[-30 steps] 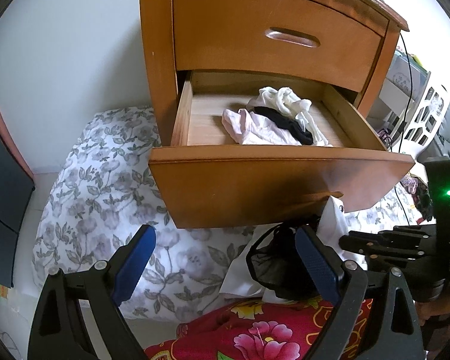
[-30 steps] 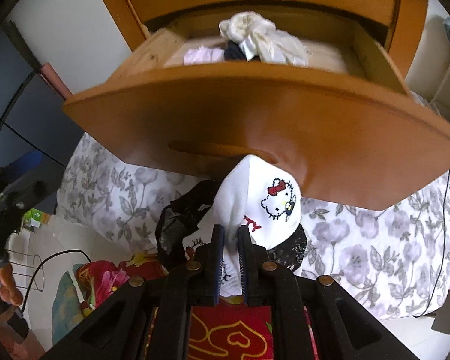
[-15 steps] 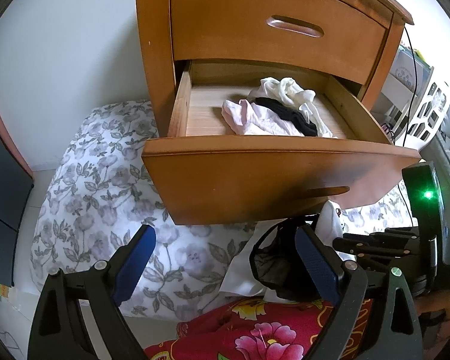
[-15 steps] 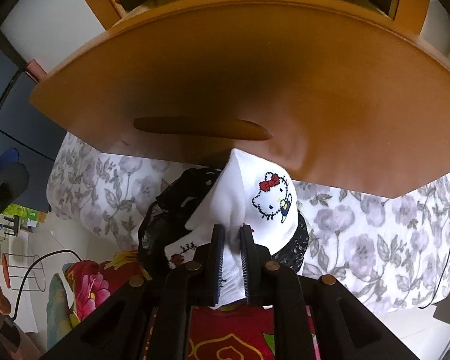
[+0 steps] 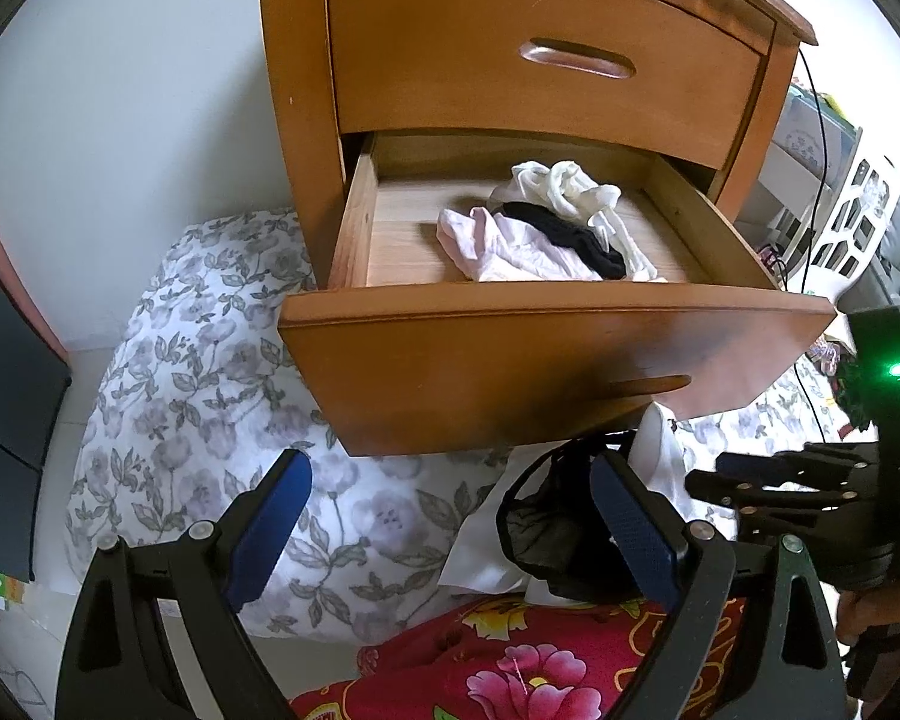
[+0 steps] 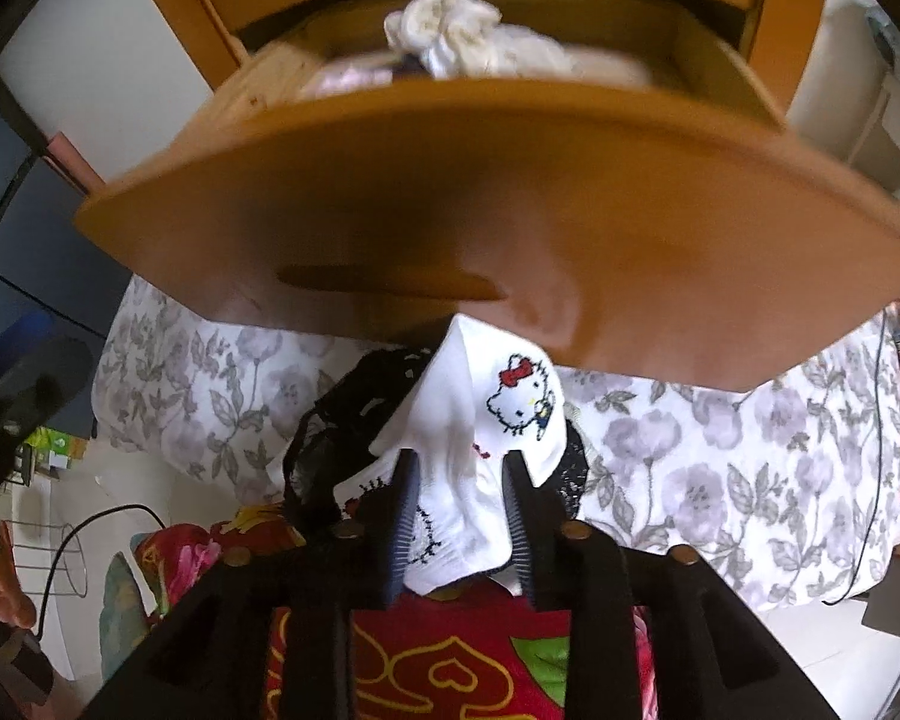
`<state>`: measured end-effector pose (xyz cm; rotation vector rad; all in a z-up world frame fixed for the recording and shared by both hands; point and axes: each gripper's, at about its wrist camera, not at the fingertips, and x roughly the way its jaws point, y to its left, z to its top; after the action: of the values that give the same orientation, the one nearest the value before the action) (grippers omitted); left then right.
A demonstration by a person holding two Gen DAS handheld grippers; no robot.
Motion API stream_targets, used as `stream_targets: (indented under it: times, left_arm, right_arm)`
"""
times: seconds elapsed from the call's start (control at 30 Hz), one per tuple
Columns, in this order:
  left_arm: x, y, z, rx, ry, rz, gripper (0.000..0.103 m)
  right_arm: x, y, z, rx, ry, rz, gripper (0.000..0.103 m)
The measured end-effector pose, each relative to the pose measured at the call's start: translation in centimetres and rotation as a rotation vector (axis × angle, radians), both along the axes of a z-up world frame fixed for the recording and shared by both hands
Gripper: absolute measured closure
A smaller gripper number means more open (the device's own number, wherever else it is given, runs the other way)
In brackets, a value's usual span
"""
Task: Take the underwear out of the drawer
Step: 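Lower the white sock onto the black lace cloth and open the right tool, then withdraw the right tool up from the placed white sock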
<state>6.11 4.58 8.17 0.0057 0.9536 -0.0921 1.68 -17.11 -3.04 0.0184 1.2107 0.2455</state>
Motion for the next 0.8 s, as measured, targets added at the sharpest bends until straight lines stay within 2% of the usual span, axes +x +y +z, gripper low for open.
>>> stream_targets:
  times: [0.13, 0.23, 0.33, 0.4, 0.47, 0.8]
  left_arm:
    - [-0.2, -0.1, 0.6, 0.003, -0.014, -0.003, 0.009]
    - [-0.3, -0.3, 1.0, 0.004, -0.024, -0.004, 0.009]
    - [-0.3, -0.4, 1.0, 0.008, -0.024, -0.008, 0.009]
    - [-0.3, -0.5, 1.0, 0.01, -0.023, -0.007, 0.009]
    - [-0.3, -0.6, 1.0, 0.011, -0.022, -0.008, 0.009]
    - [-0.3, -0.6, 1.0, 0.013, -0.018, -0.007, 0.009]
  right_arm:
    - [-0.9, -0.4, 2.4, 0.005, -0.05, -0.011, 0.069]
    - [-1.5, -0.5, 4.1, 0.005, -0.094, -0.007, 0.059]
    - [-1.9, -0.7, 5.5, -0.001, -0.127, -0.013, 0.057]
    - [-2.1, -0.8, 6.0, -0.007, -0.14, -0.018, 0.051]
    - [-2.2, -0.9, 6.4, -0.029, -0.156, -0.025, 0.037]
    - [-2.3, -1.7, 6.4, -0.046, -0.17, -0.053, 0.016]
